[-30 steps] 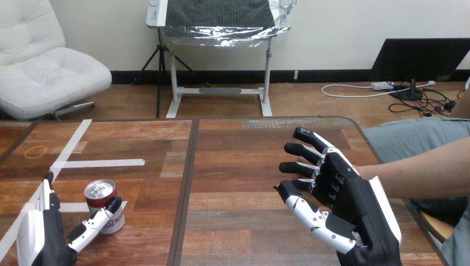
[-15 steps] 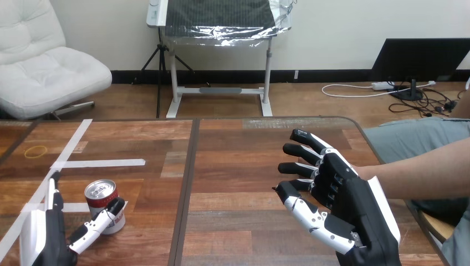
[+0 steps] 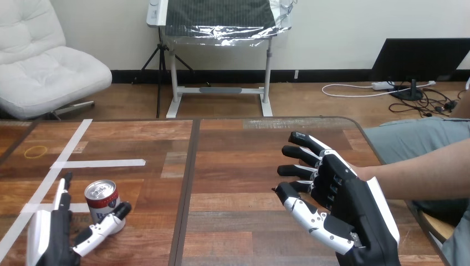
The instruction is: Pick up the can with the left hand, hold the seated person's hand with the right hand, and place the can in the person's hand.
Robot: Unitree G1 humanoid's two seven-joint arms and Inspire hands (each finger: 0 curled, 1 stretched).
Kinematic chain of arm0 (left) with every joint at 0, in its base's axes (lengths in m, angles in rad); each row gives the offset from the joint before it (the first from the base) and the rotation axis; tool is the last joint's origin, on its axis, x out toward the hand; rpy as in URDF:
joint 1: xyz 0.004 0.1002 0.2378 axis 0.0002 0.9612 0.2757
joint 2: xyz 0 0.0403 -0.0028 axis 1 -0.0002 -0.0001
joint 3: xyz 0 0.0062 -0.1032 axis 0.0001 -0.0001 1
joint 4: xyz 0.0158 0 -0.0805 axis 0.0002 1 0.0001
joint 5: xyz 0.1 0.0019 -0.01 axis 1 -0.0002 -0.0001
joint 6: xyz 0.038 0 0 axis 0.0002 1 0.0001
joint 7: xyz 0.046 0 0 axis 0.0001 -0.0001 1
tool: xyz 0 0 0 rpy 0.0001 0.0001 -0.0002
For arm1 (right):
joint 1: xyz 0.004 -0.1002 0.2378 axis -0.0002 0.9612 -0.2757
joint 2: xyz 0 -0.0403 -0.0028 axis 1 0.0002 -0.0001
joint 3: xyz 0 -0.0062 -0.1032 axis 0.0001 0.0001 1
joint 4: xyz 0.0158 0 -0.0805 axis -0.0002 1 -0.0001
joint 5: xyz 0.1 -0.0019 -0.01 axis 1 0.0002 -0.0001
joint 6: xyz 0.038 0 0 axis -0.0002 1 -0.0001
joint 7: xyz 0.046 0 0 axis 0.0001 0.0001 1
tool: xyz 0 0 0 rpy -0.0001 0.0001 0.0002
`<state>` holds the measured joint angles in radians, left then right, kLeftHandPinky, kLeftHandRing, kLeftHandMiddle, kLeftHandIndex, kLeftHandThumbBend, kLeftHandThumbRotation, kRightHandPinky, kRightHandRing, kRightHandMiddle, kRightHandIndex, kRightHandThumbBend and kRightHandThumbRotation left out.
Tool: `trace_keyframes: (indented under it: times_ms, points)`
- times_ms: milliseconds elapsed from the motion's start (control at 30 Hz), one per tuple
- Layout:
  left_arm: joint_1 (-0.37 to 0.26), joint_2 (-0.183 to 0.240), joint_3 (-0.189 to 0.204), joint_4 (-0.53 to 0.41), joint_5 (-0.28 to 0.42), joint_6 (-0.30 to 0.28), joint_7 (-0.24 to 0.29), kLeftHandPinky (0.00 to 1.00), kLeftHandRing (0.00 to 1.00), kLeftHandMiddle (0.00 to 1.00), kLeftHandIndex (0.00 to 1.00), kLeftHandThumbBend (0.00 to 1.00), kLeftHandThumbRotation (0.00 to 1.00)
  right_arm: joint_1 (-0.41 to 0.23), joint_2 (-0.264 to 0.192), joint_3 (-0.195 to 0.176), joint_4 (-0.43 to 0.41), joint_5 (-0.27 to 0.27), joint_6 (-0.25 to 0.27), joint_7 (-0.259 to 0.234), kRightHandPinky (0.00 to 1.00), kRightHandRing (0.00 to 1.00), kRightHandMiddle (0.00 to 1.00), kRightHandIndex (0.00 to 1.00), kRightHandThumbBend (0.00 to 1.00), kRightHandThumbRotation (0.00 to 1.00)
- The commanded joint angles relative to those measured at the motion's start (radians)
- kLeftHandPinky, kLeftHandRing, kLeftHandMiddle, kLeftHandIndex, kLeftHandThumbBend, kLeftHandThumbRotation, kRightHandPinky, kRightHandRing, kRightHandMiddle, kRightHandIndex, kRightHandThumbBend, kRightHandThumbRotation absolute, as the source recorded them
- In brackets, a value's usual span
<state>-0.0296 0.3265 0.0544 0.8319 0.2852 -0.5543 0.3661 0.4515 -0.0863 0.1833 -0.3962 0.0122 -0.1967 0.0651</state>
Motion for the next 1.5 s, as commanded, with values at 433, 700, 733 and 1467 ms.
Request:
trace_keyframes:
  times_ms: [433,700,733,1467]
  points:
    - [0.033,-0.092,-0.085,-0.153,0.014,0.009,-0.068,0.84,0.91,0.95,0.96,0.97,0.55,-0.049,0.011,-0.01,-0.058,0.003,0.004,0.003,0.62,0.72,0.8,0.82,0.48,0.0]
    - [0.053,-0.098,-0.082,-0.192,-0.003,0.018,-0.093,0.84,0.92,0.96,0.96,0.97,0.54,-0.05,0.01,-0.01,-0.058,0.0,0.007,0.003,0.62,0.72,0.8,0.82,0.48,0.0]
    - [0.055,-0.099,-0.081,-0.197,-0.003,0.02,-0.096,0.84,0.92,0.96,0.96,0.97,0.54,-0.051,0.01,-0.01,-0.058,0.0,0.007,0.003,0.61,0.72,0.8,0.82,0.47,0.0]
    - [0.104,-0.11,-0.076,-0.278,-0.017,0.036,-0.168,0.93,0.97,0.99,0.98,0.96,0.56,-0.051,0.01,-0.008,-0.058,0.002,0.01,0.005,0.64,0.73,0.81,0.82,0.46,0.0]
